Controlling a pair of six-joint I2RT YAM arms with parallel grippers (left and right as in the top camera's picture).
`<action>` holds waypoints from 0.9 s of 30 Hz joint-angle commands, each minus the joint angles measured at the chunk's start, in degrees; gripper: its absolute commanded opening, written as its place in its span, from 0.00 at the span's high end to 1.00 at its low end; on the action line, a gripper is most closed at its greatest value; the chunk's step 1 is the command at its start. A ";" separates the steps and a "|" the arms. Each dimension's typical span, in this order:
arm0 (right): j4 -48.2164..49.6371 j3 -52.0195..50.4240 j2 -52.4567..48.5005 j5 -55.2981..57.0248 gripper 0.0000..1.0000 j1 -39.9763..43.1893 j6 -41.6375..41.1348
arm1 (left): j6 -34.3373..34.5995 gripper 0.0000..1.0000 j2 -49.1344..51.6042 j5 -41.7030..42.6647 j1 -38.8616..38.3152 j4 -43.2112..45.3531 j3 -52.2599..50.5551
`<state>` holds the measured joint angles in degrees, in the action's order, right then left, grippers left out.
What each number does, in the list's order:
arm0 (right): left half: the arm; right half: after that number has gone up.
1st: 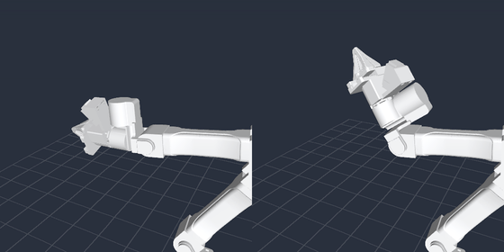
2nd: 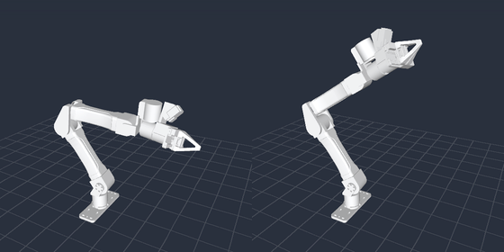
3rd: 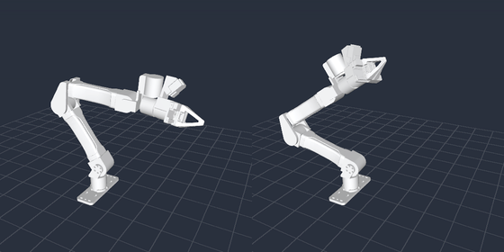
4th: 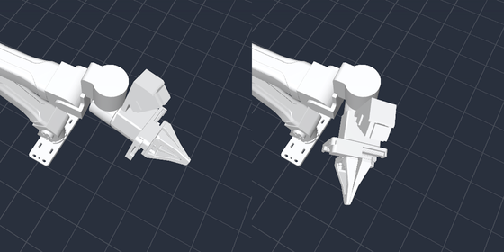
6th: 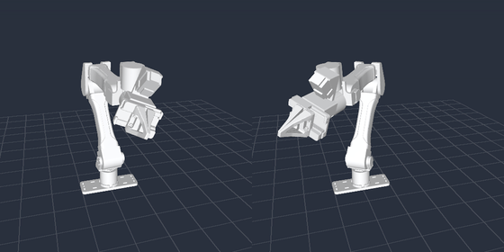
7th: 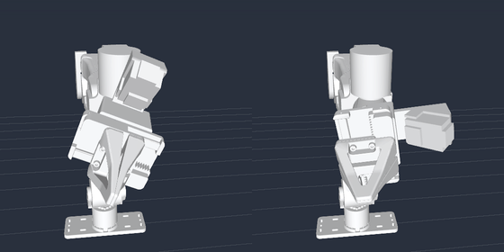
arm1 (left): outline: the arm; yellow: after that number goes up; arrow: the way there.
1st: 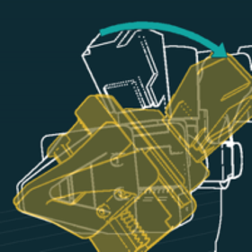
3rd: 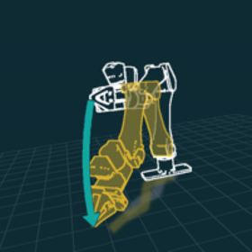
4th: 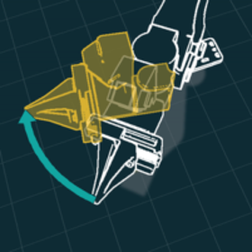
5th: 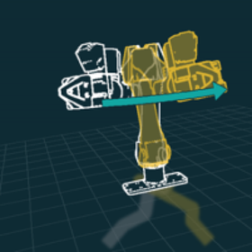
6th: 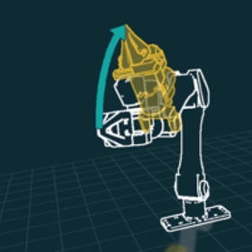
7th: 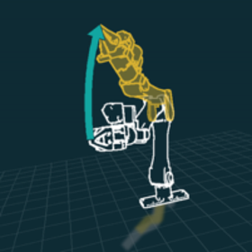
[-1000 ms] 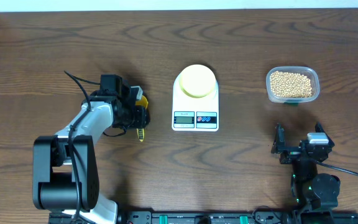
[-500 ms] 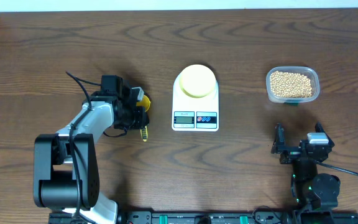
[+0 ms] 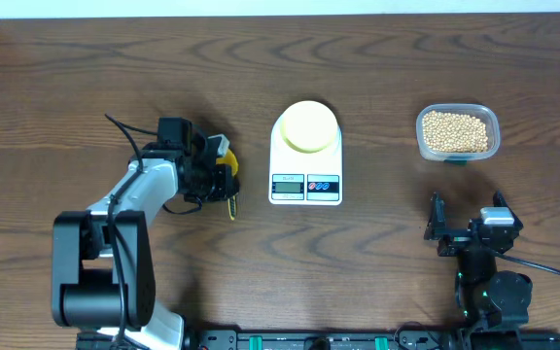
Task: Scoop item into bowl and weigh 50g on scale
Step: 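Lift the yellow scoop with the left gripper toward the scale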
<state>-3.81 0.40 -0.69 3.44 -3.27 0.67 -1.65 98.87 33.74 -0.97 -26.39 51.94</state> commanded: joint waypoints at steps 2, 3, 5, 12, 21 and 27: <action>-0.22 -0.09 0.31 0.07 0.01 -0.48 0.04 | 7.96 0.93 -7.13 3.61 -0.07 0.00 0.33; -0.22 -0.09 0.31 0.07 0.01 -0.48 0.04 | 10.19 0.93 -9.55 3.69 -0.07 0.04 0.33; -0.22 -0.09 0.31 0.07 0.01 -0.48 0.07 | 10.16 0.93 -12.59 5.60 -0.07 0.94 0.33; -0.22 -0.09 0.31 0.07 0.01 -0.48 0.04 | 20.74 0.93 -18.97 6.84 -0.09 7.37 0.33; -0.22 -0.09 0.31 0.07 0.01 -0.46 0.04 | 38.93 0.93 -20.24 16.81 -0.09 26.93 0.33; -0.22 -0.09 0.31 0.07 0.01 -0.46 0.26 | 46.40 0.93 -20.24 20.92 -0.09 35.65 0.33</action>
<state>-3.81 0.40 -0.69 3.44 -3.27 0.67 40.21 79.31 51.22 -0.97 7.97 51.92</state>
